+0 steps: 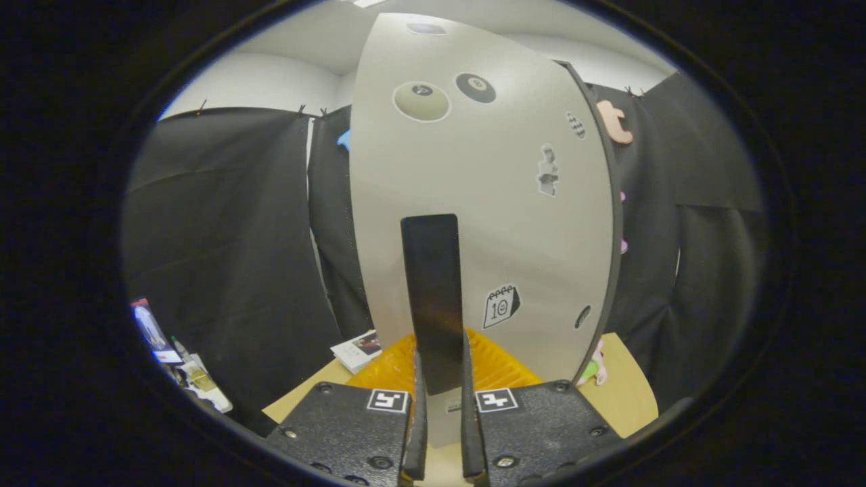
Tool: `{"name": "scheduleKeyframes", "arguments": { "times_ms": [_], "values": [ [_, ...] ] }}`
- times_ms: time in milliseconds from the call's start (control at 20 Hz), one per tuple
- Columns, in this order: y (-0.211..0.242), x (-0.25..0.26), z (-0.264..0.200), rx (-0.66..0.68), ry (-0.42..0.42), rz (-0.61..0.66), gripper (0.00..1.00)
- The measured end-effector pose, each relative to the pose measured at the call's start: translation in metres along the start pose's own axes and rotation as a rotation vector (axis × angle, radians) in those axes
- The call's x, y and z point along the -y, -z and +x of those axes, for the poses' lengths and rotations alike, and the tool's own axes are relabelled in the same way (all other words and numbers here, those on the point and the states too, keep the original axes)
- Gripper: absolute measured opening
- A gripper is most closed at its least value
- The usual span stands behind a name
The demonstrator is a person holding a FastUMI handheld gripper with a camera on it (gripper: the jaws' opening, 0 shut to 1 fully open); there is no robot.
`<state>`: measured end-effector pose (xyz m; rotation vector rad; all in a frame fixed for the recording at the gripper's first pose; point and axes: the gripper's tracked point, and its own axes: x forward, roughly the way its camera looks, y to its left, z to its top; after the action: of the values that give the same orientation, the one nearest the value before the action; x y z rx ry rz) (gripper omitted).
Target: Open the shoe cabinet door, grab the shoes and put them into the shoe cabinet, then close the shoe cabinet door.
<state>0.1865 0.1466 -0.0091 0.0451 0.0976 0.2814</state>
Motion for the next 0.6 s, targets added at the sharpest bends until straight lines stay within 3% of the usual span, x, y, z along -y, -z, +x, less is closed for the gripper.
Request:
{"name": "scheduleKeyframes", "arguments": {
  "times_ms": [250,600],
  "values": [
    [0.004,0.027,-0.042,0.016,0.081,0.013,0.21],
    [0.006,0.058,-0.065,0.023,0.165,0.021,0.16]
  ]
}}
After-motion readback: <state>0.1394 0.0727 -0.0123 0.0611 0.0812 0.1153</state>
